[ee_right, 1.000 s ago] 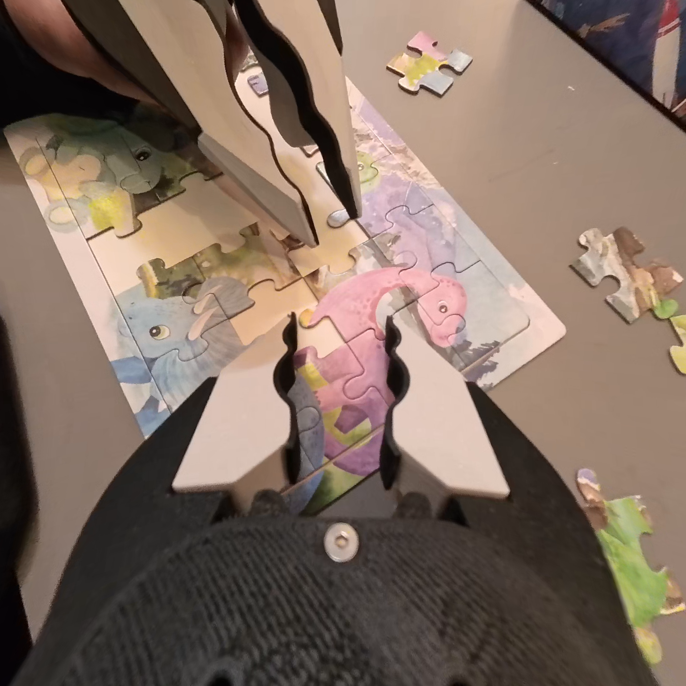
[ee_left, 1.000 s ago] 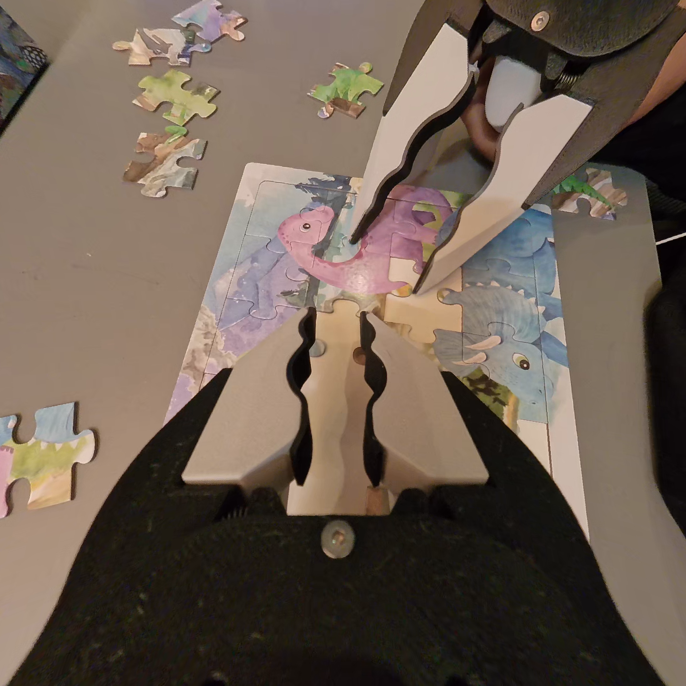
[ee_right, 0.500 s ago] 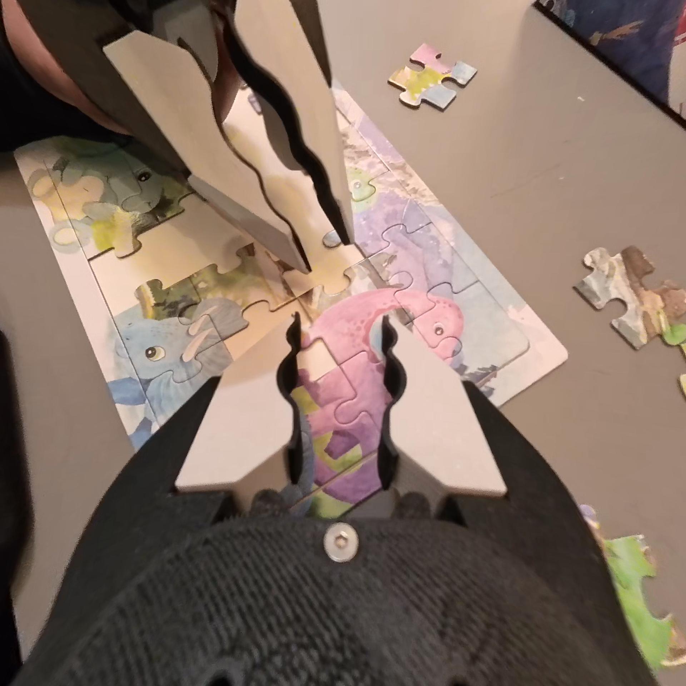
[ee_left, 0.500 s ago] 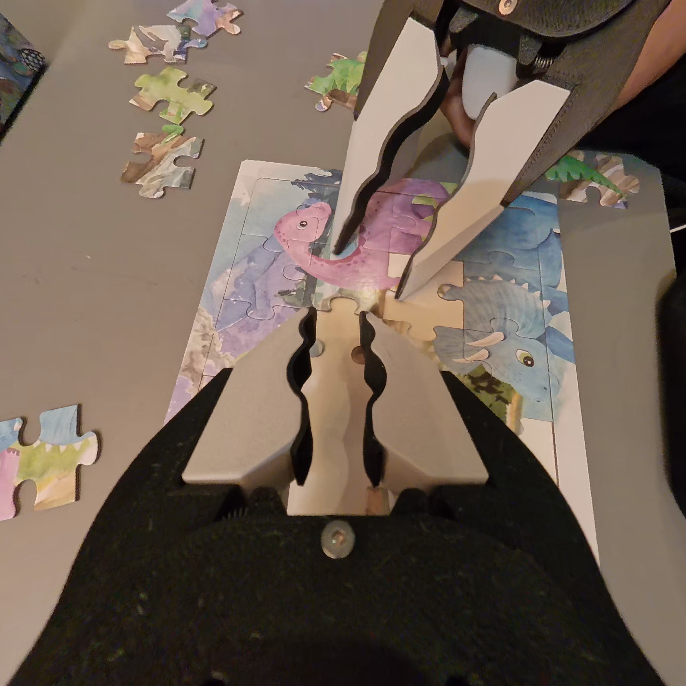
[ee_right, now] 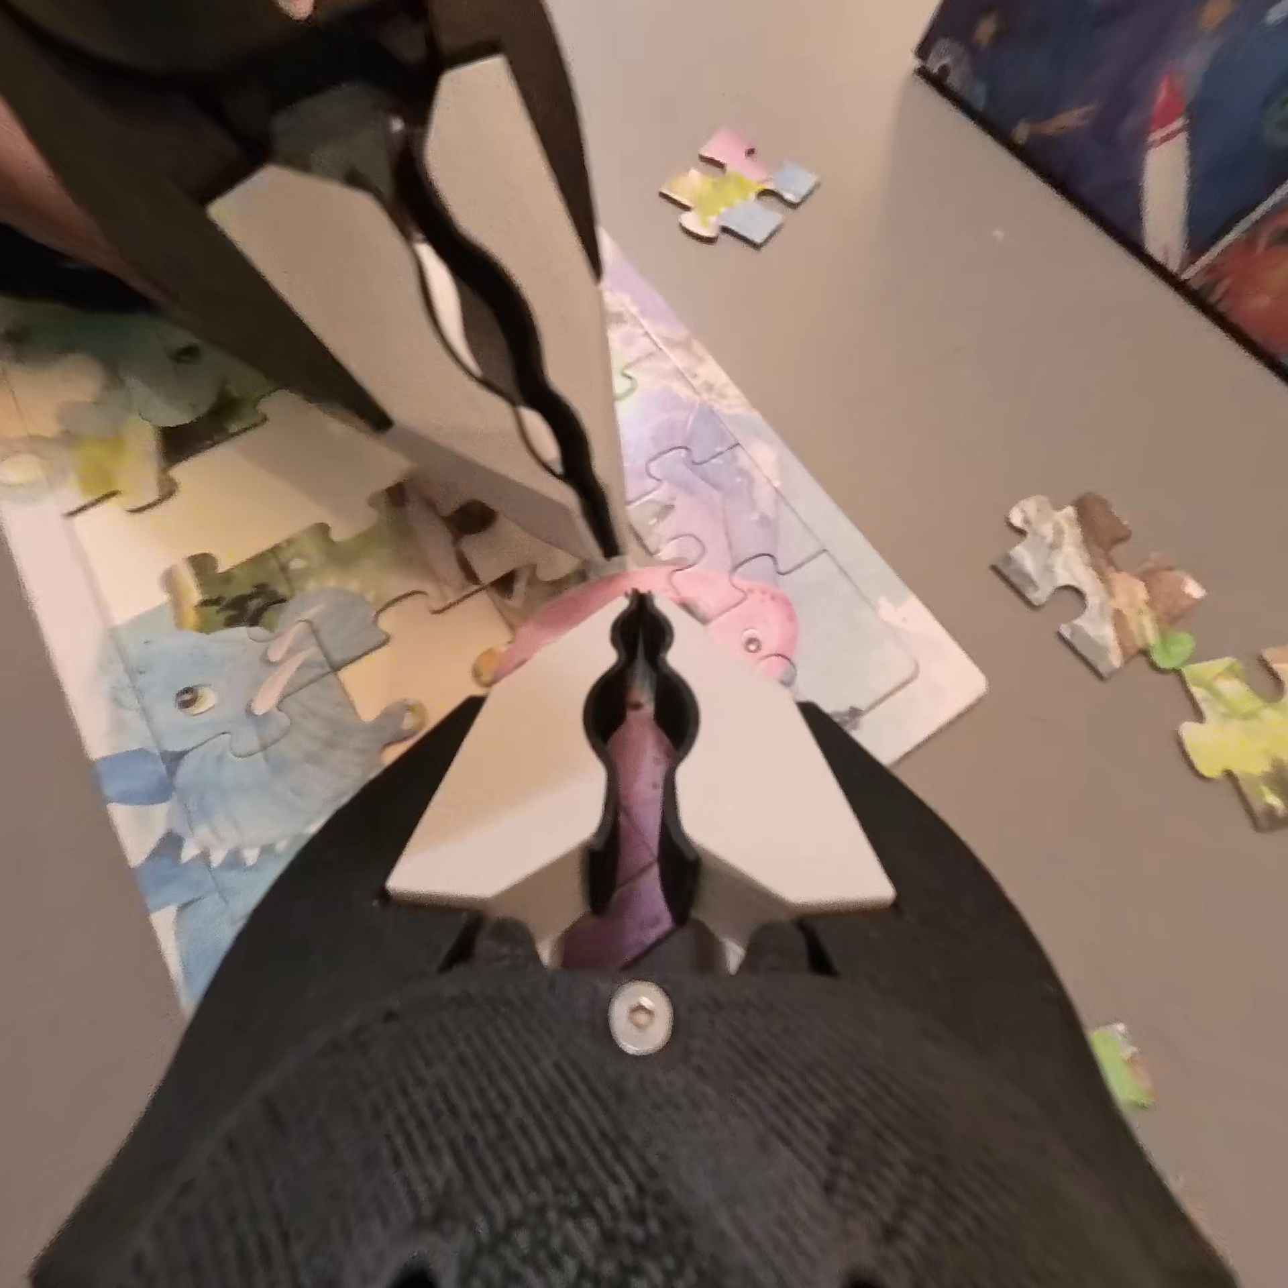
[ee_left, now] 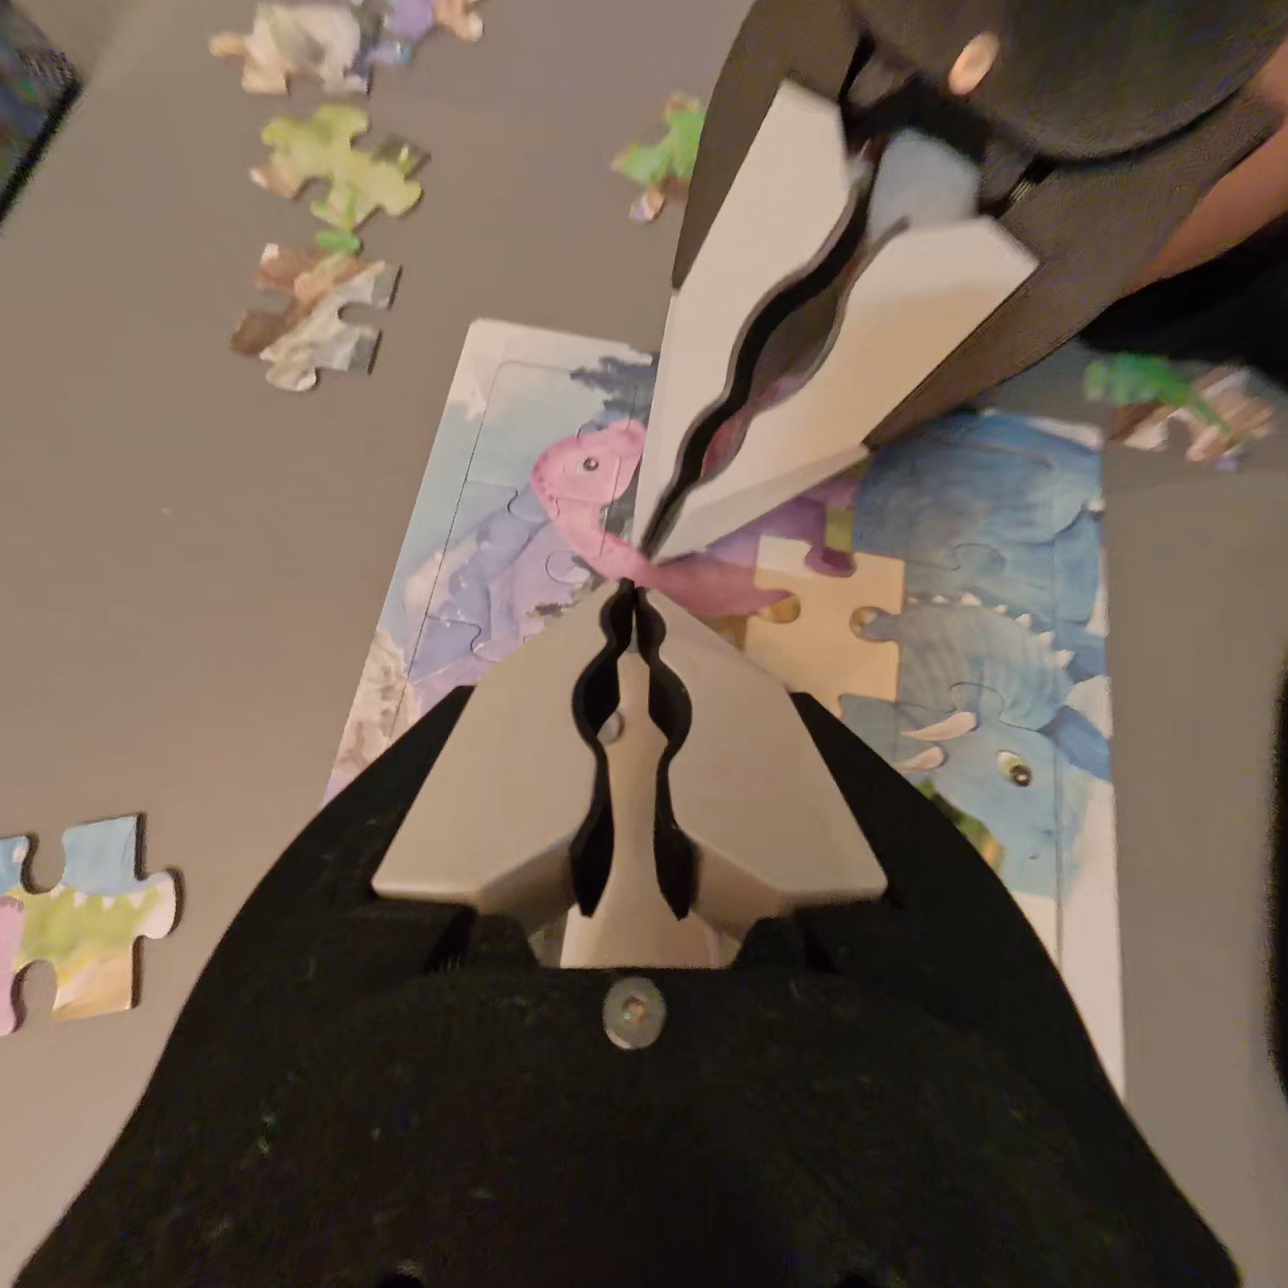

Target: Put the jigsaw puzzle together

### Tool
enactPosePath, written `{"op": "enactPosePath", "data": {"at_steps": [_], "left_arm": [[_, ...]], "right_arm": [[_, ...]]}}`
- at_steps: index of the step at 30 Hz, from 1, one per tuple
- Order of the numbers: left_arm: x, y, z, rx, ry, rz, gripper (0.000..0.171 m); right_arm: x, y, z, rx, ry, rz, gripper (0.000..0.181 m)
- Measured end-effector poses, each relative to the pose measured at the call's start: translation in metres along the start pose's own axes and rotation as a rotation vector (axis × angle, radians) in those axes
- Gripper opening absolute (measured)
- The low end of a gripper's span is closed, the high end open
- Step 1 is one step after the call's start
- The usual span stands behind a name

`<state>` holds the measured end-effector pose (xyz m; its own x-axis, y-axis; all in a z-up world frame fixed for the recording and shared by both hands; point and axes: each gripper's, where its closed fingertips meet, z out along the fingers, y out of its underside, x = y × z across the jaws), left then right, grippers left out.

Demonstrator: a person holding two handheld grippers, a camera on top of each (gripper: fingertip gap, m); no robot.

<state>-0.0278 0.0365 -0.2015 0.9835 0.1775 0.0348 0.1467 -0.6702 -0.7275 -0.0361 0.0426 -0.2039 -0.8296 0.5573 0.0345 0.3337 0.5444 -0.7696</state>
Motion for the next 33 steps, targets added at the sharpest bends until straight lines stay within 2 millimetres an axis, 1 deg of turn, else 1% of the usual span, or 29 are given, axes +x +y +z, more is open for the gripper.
{"op": "enactPosePath", "data": {"at_steps": [1,2,5,6,8,9,10,12,13,15,16,17,20,21,24,25,26,27,28,29,31,32,33], "left_arm": [[-0.002,0.007,0.003,-0.034,-0.015,0.008,0.000],[-0.002,0.007,0.003,-0.027,-0.020,0.008,0.000],[-0.002,0.007,0.003,-0.028,-0.004,-0.025,0.000],[-0.002,0.007,0.003,-0.027,0.001,-0.033,0.000],[-0.002,0.007,0.003,-0.024,0.004,-0.037,0.000],[-0.002,0.007,0.003,-0.024,0.003,-0.036,0.000],[-0.002,0.007,0.003,-0.025,0.001,-0.033,0.000],[-0.002,0.007,0.003,-0.025,-0.004,-0.027,0.000],[-0.002,0.007,0.003,-0.025,-0.006,-0.025,0.000],[-0.002,0.007,0.003,-0.024,-0.008,-0.023,0.000],[-0.002,0.007,0.003,-0.023,-0.009,-0.022,0.000],[-0.002,0.007,0.003,-0.022,-0.010,-0.020,0.000],[-0.002,0.008,0.003,-0.023,-0.016,-0.015,0.000],[-0.001,0.008,0.003,-0.024,-0.014,-0.013,0.000],[-0.001,0.008,0.003,-0.023,-0.018,-0.010,0.000],[-0.001,0.008,0.003,-0.023,-0.020,-0.007,0.000],[-0.001,0.008,0.003,-0.023,-0.023,-0.004,0.000],[-0.001,0.008,0.003,-0.024,-0.027,0.000,0.000],[-0.001,0.008,0.003,-0.025,-0.030,0.003,0.000],[-0.002,0.008,0.003,-0.025,-0.033,0.006,0.000],[-0.001,0.008,0.003,-0.025,-0.036,0.009,0.000],[-0.002,0.008,0.003,-0.025,-0.038,0.010,0.000],[-0.002,0.008,0.003,-0.025,-0.039,0.012,0.000]], "right_arm": [[0.007,0.003,0.001,-0.015,0.046,-0.001,0.000],[0.009,0.002,0.000,-0.012,0.052,0.003,0.000],[-0.006,0.002,0.001,-0.010,-0.049,-0.010,0.000],[-0.004,0.002,0.001,-0.010,-0.046,-0.004,0.000],[0.008,0.002,0.002,-0.012,0.023,0.020,0.000],[0.011,0.002,0.002,-0.013,0.039,0.019,0.000],[0.007,0.001,0.003,-0.012,0.020,0.006,0.000],[-0.007,-0.002,0.005,-0.010,-0.065,-0.021,0.000],[-0.003,-0.003,0.007,-0.011,-0.046,-0.019,0.000],[0.016,-0.005,0.010,-0.017,0.060,-0.017,0.000],[0.022,-0.006,0.011,-0.015,0.089,-0.020,0.001],[0.020,-0.006,0.012,-0.018,0.073,-0.025,0.000],[-0.009,-0.005,0.009,-0.012,-0.103,-0.043,0.000],[-0.010,-0.002,0.006,-0.013,-0.116,-0.040,0.000],[0.019,0.006,-0.002,-0.016,0.027,0.034,0.000],[0.018,0.008,-0.004,-0.016,0.028,0.028,0.000],[0.006,0.009,-0.006,-0.014,-0.035,0.001,0.000],[-0.011,0.009,-0.008,-0.012,-0.117,-0.032,0.000],[-0.018,0.011,-0.009,-0.013,-0.147,-0.053,0.000],[-0.011,0.012,-0.011,-0.011,-0.088,-0.057,0.000],[0.024,0.017,-0.017,-0.022,0.124,-0.034,0.000],[0.032,0.021,-0.020,-0.031,0.173,-0.028,0.000],[0.028,0.021,-0.021,-0.028,0.153,-0.020,0.000]]}}
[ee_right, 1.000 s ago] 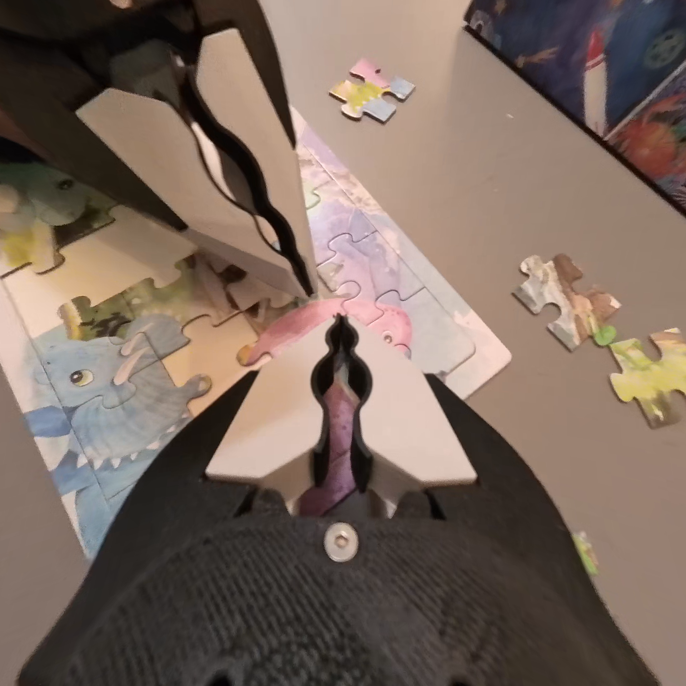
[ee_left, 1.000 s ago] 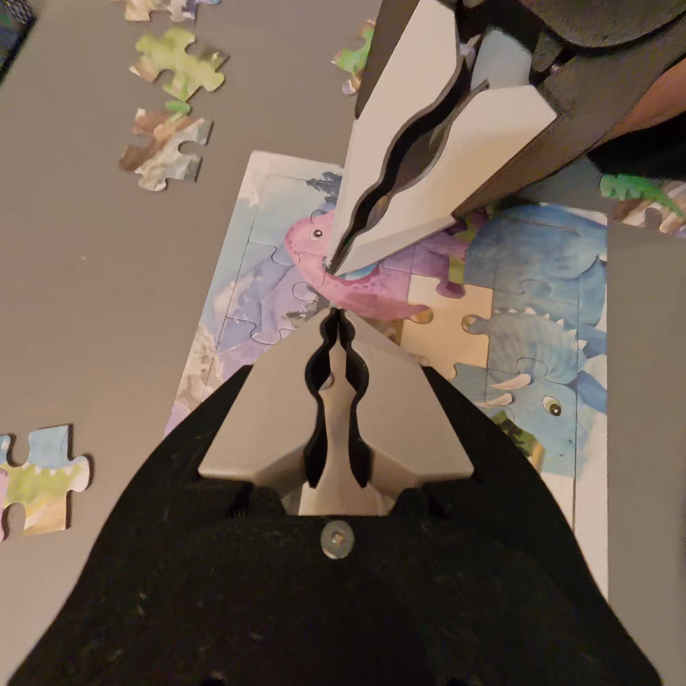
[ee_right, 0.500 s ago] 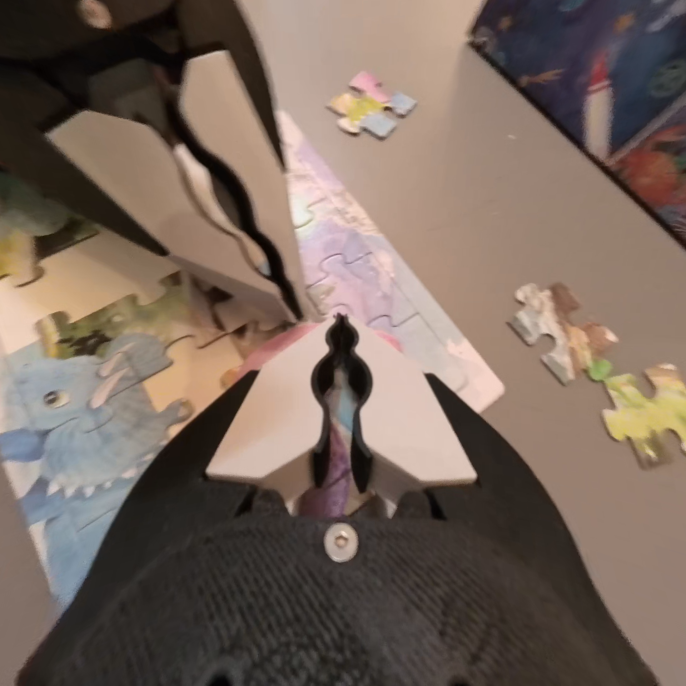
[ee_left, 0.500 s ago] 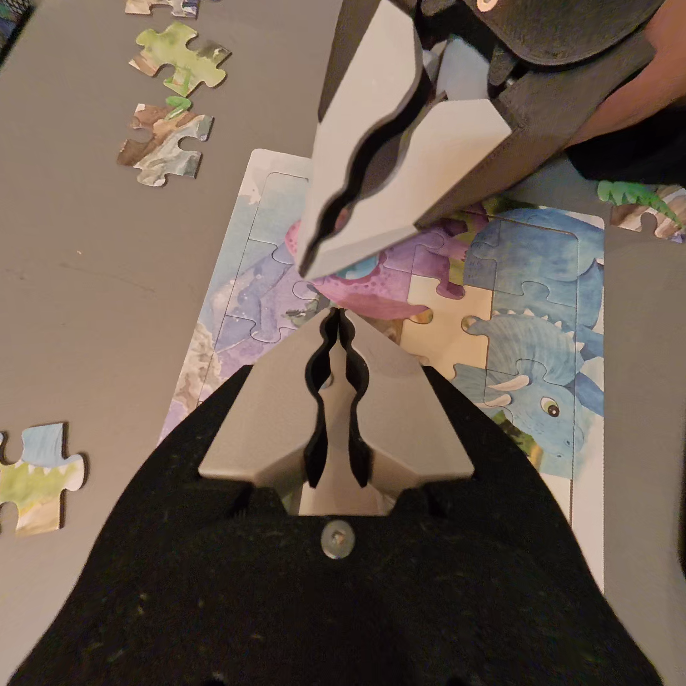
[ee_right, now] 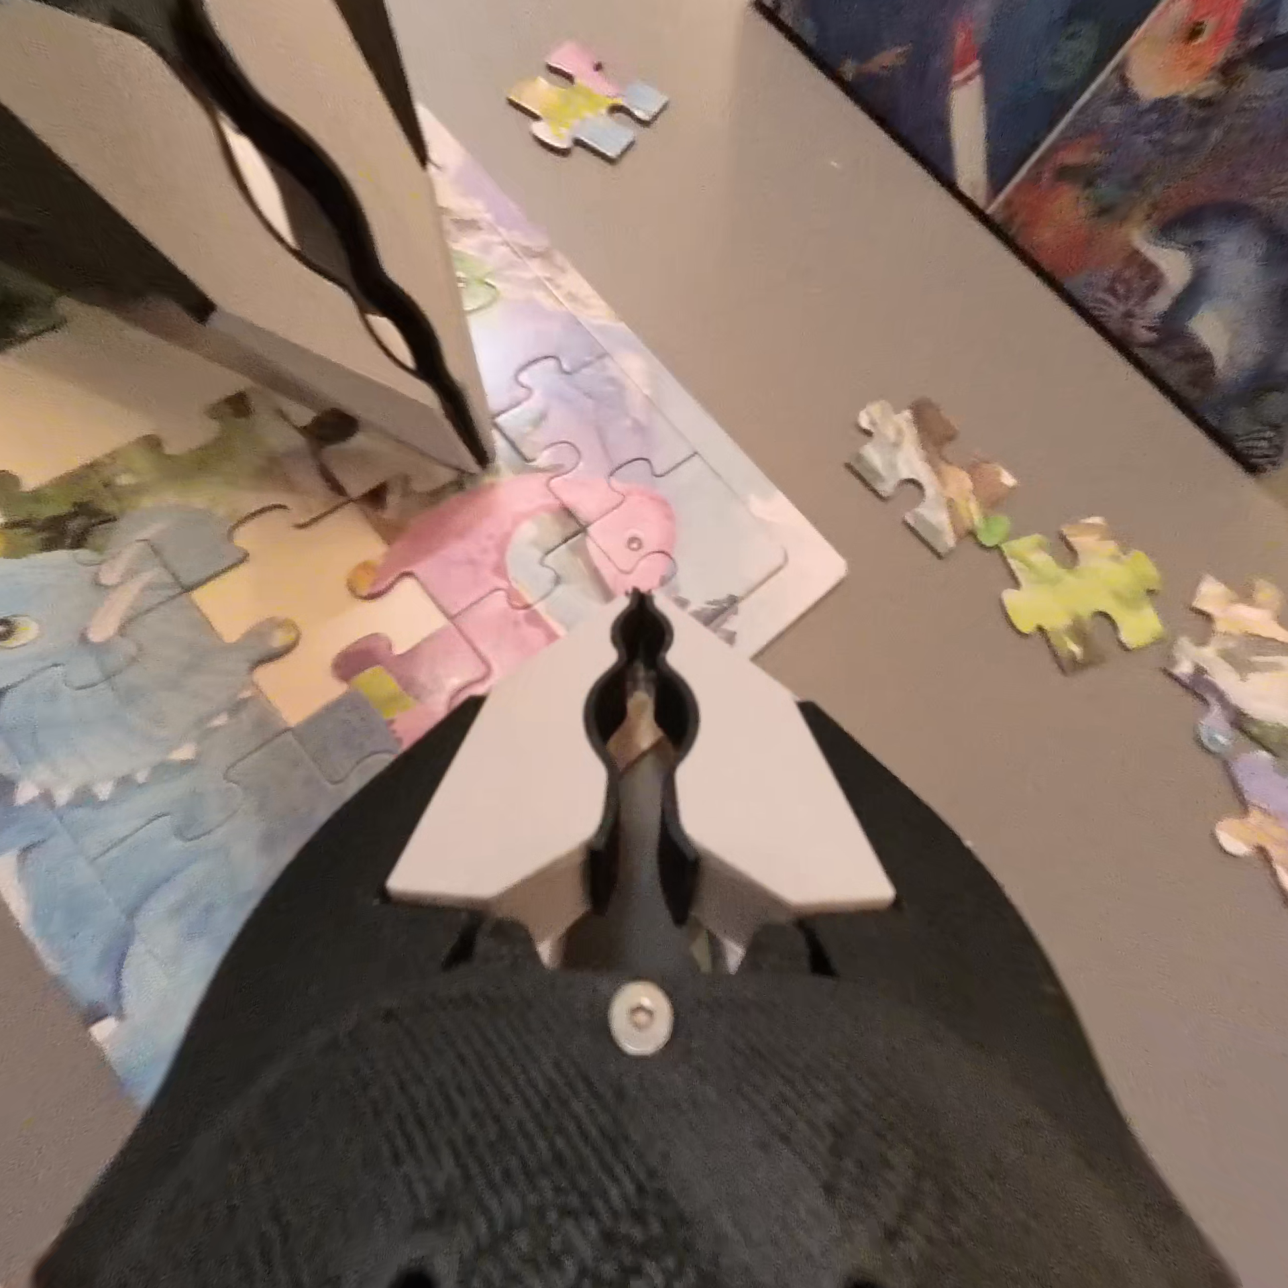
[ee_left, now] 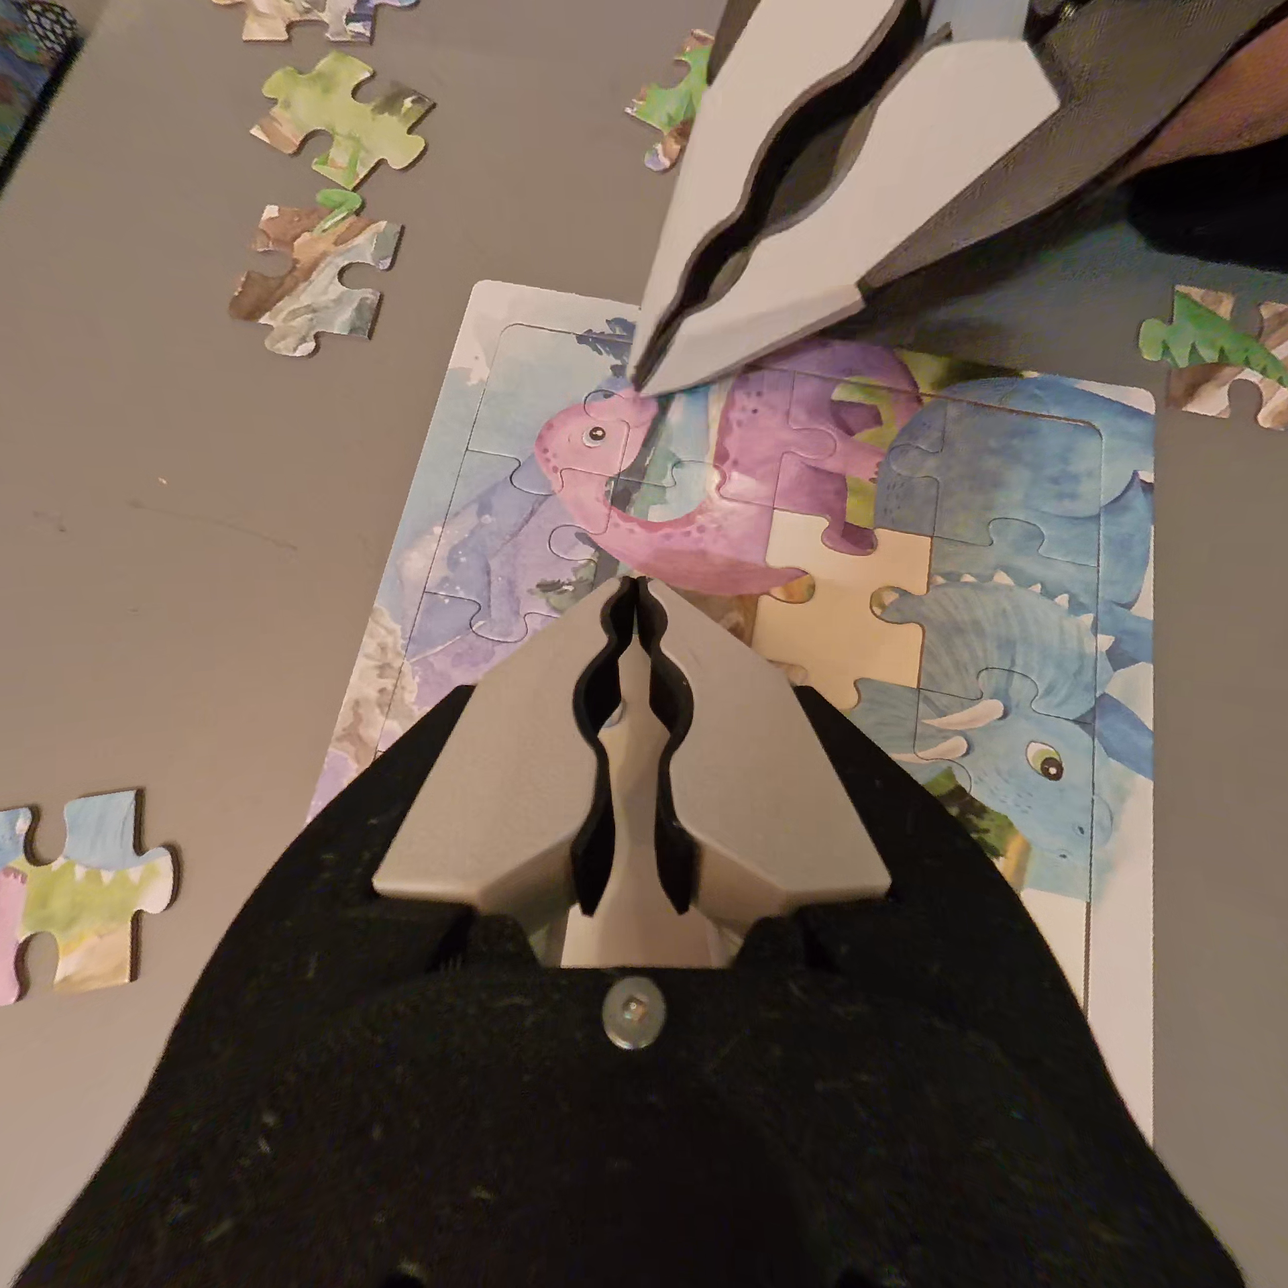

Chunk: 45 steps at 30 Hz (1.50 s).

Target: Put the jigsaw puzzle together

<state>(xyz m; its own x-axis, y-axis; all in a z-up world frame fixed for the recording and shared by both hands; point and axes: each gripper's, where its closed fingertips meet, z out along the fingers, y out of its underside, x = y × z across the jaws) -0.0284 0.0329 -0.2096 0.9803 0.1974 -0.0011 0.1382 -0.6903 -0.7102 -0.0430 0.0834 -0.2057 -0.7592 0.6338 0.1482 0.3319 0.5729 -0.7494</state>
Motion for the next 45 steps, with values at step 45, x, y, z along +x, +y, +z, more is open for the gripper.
{"op": "enactPosePath", "data": {"at_steps": [45], "left_arm": [[0.000,0.000,0.000,-0.002,-0.026,0.018,0.000]], "right_arm": [[-0.013,-0.033,0.033,0.015,-0.226,0.029,0.000]]}}
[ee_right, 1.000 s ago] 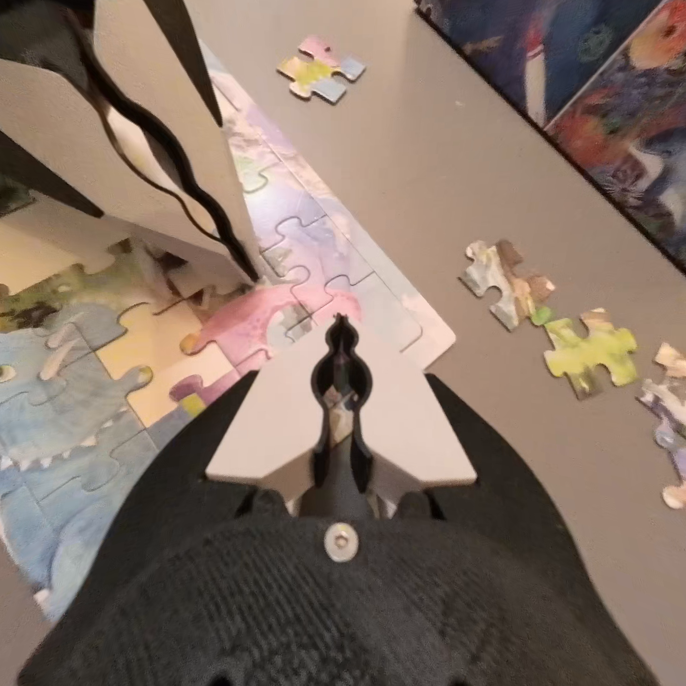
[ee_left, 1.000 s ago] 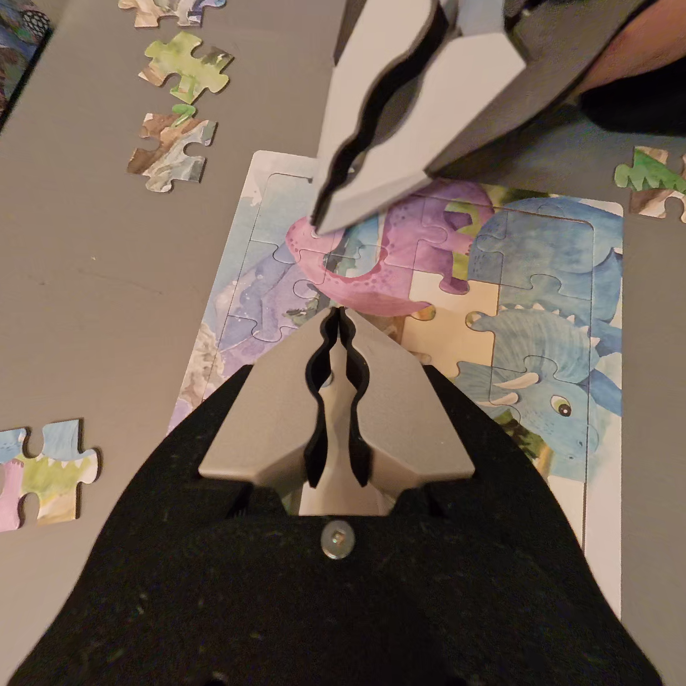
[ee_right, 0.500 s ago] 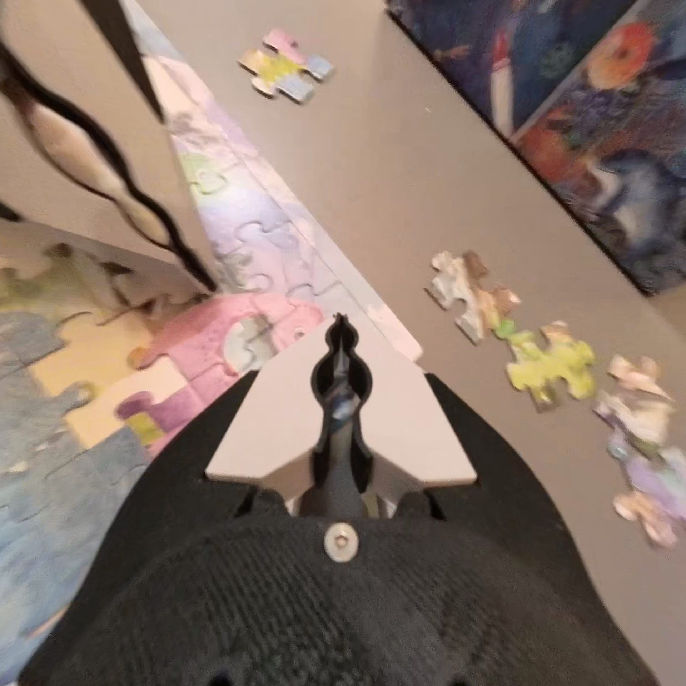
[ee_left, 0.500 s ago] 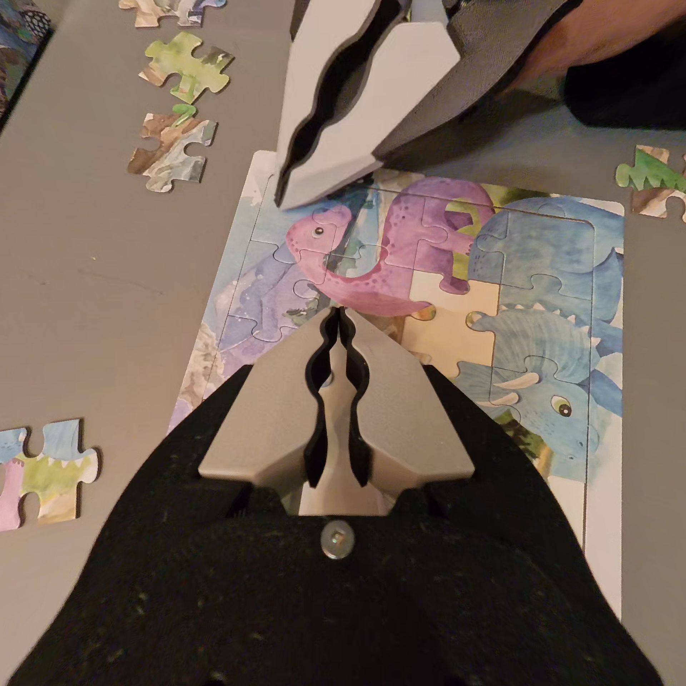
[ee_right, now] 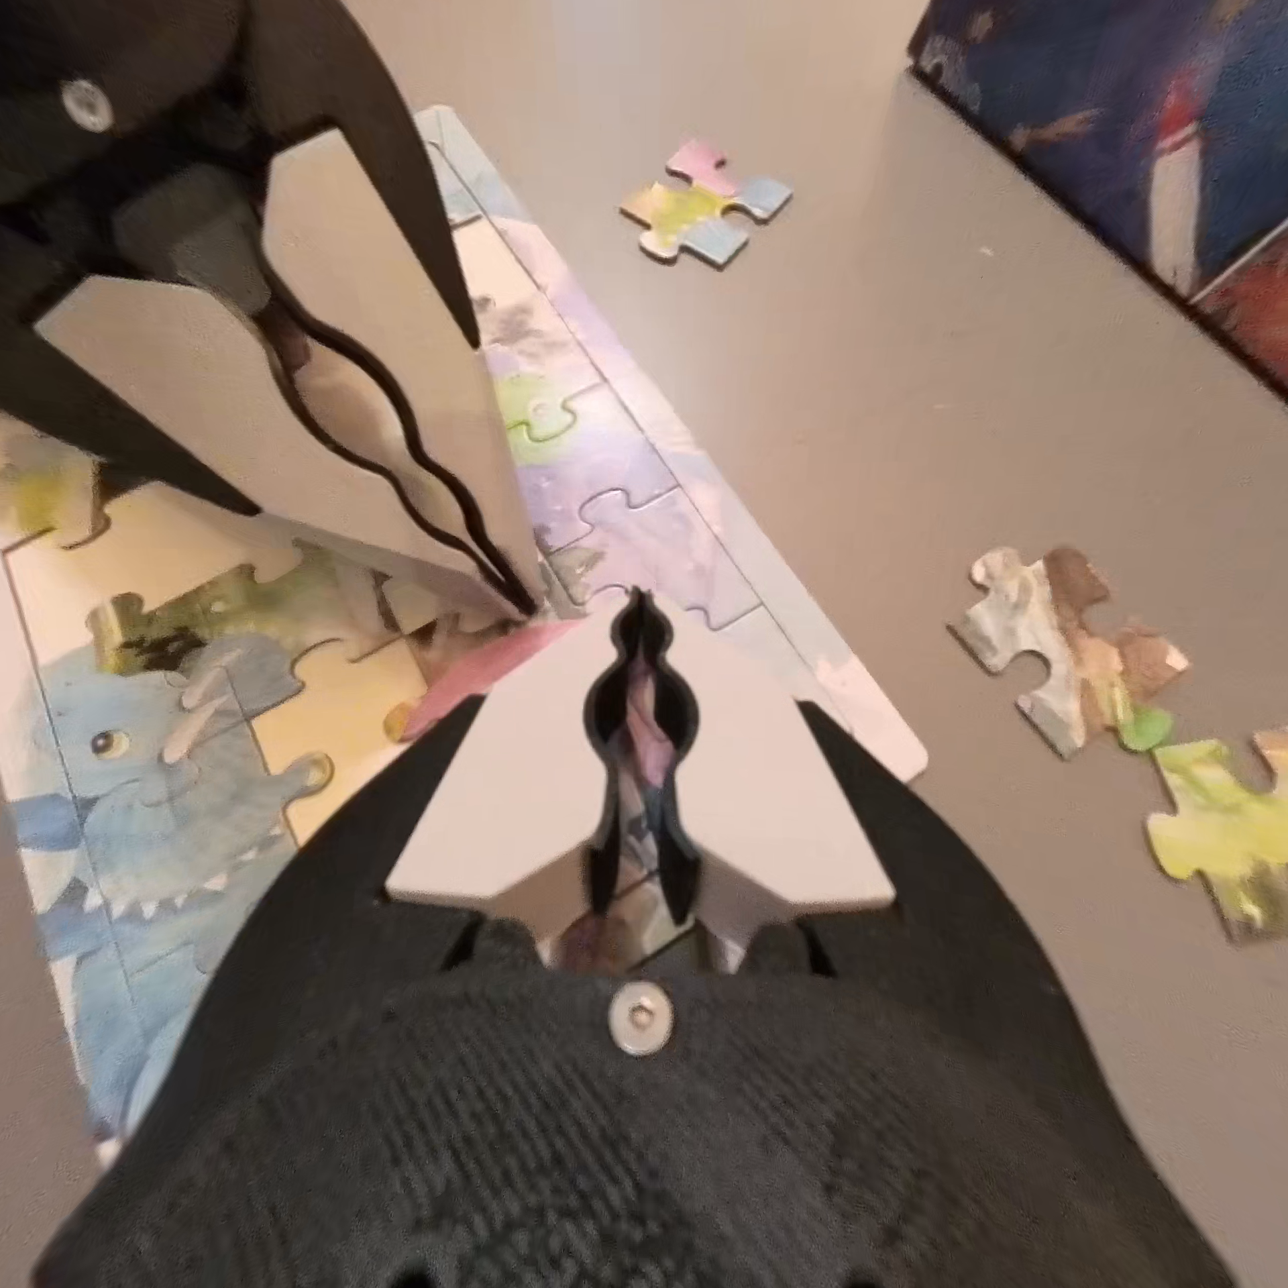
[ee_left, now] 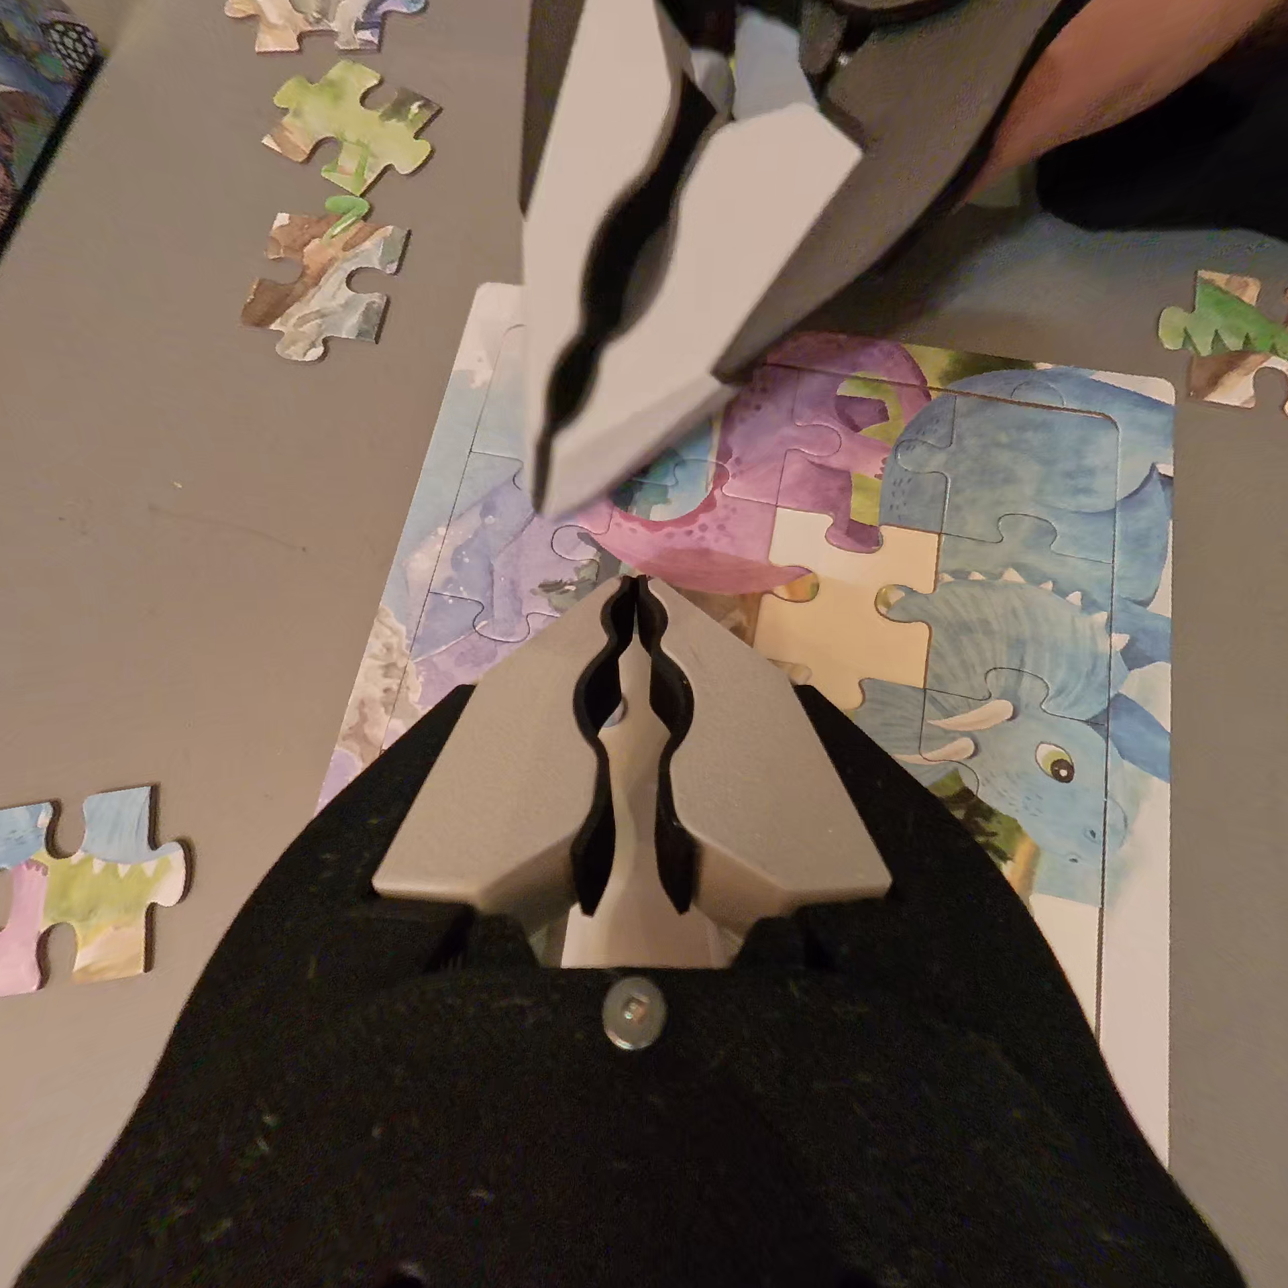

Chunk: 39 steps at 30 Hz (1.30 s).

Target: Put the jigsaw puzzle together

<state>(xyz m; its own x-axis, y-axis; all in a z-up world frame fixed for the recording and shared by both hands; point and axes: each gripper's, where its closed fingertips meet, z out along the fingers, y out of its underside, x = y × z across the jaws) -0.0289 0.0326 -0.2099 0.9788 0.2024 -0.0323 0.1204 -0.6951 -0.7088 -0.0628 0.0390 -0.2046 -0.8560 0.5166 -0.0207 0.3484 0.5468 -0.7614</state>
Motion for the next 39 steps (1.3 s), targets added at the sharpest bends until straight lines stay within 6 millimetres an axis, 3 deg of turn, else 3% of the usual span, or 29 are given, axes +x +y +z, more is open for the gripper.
{"op": "enactPosePath", "data": {"at_steps": [3,4,6,7,9,10,11,13,14,16,17,18,21,22,24,25,27,28,30,32,36,39], "left_arm": [[0.000,0.000,0.000,0.000,-0.003,0.003,0.000],[0.000,0.000,0.000,0.000,-0.004,0.003,0.000],[0.000,0.000,0.000,-0.001,-0.006,0.005,0.000],[0.000,0.000,0.000,-0.001,-0.006,0.005,0.000],[0.000,0.000,0.000,-0.001,-0.005,0.004,0.000],[0.000,0.000,0.000,0.000,-0.004,0.003,0.000],[0.000,0.000,0.000,0.000,-0.004,0.003,0.000],[0.000,0.000,0.000,-0.001,-0.006,0.005,0.000],[0.000,0.000,0.000,-0.001,-0.006,0.005,0.000],[0.000,0.000,0.000,-0.001,-0.006,0.005,0.000],[0.000,0.000,0.000,-0.001,-0.006,0.005,0.000],[0.000,0.000,0.000,-0.001,-0.006,0.005,0.000],[0.000,0.000,0.000,-0.001,-0.008,0.007,0.000],[0.000,0.000,0.000,-0.001,-0.008,0.007,0.000],[0.000,0.000,0.000,-0.001,-0.006,0.005,0.000],[0.000,0.000,0.000,-0.001,-0.006,0.004,0.000],[0.000,0.000,0.000,-0.001,-0.007,0.004,0.000],[0.000,0.000,0.000,-0.001,-0.008,0.004,0.000],[-0.004,0.000,-0.002,0.003,-0.053,0.014,0.000],[-0.014,-0.004,-0.009,0.045,-0.159,0.063,0.000],[-0.036,-0.024,-0.041,0.211,-0.243,0.014,0.000],[-0.063,-0.021,-0.067,0.291,-0.236,-0.129,0.000]], "right_arm": [[0.035,0.003,-0.004,-0.018,0.197,0.030,0.000],[0.030,0.002,-0.003,-0.018,0.172,0.020,0.000],[-0.003,0.000,0.001,0.000,-0.038,0.023,0.000],[-0.001,0.001,0.000,-0.004,-0.029,0.040,0.000],[0.033,0.005,-0.005,-0.011,0.176,0.052,0.000],[0.035,0.007,-0.008,-0.016,0.194,0.031,0.000],[0.024,0.007,-0.007,-0.015,0.130,0.011,0.000],[-0.024,0.010,-0.009,-0.009,-0.148,-0.007,0.000],[-0.024,0.012,-0.011,-0.009,-0.141,-0.003,0.000],[0.009,0.015,-0.016,0.003,0.084,-0.010,0.000],[0.012,0.017,-0.019,0.001,0.124,-0.046,0.000],[0.005,0.018,-0.019,0.001,0.104,-0.087,0.000],[-0.049,0.022,-0.021,0.004,-0.157,-0.177,0.000],[-0.043,0.022,-0.022,0.006,-0.115,-0.177,0.000],[-0.005,0.025,-0.026,0.005,0.111,-0.169,0.000],[-0.005,0.027,-0.028,0.004,0.114,-0.176,0.000],[-0.033,0.030,-0.030,0.002,-0.072,-0.155,0.000],[-0.032,0.032,-0.033,-0.024,-0.081,-0.143,0.000],[0.026,0.033,-0.050,-0.096,0.246,-0.191,0.000],[0.070,0.013,-0.081,-0.071,0.486,-0.282,0.000],[0.105,-0.035,-0.116,0.148,0.522,-0.204,0.005],[0.135,-0.037,-0.121,0.268,0.486,-0.076,0.007]]}}
